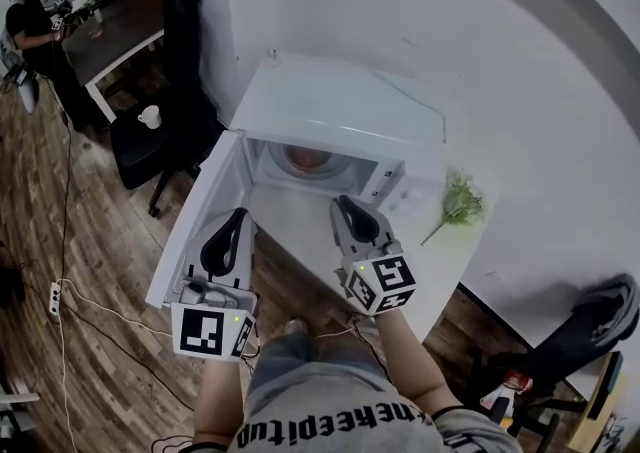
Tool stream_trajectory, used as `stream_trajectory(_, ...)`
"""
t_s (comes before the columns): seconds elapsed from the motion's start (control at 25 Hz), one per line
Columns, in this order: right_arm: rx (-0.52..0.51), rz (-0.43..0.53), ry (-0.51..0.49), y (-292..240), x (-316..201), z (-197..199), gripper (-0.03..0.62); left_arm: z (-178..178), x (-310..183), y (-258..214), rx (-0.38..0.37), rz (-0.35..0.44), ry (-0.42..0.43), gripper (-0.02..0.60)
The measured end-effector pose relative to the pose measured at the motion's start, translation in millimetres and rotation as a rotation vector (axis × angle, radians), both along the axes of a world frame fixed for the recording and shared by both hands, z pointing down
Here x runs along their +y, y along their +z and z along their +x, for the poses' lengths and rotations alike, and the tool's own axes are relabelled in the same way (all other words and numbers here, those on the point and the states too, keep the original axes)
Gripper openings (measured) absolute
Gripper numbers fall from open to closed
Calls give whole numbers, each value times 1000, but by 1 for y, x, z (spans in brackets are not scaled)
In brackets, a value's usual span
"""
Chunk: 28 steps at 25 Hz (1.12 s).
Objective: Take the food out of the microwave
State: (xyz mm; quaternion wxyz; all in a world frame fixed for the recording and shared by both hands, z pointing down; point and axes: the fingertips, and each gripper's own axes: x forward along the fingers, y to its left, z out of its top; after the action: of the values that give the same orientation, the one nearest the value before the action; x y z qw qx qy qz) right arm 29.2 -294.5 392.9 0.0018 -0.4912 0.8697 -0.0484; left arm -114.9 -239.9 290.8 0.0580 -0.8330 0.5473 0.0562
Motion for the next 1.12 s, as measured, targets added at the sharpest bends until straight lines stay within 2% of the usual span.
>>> stream_trajectory(0.32,13,-69,-6,48,-42,-12,198,4,-10,16,-2,-29,20,11)
stream_trajectory(0.52,66,-98,-3,81,-62,-17,258,5,-18,25,4,-48,6,11)
stream_trajectory(0.68,68,-124,-20,99,-76,-20,271,11,-21,34,6,-67,2,11)
stream_trajectory(0.84,64,-157,-13,114,-94,-25,330,13,-26,41,13,-76,-4,11)
stream_trajectory(1.12,68,-191,48,141,-121,-23,324,14,-37,51,3,-87,-9,11)
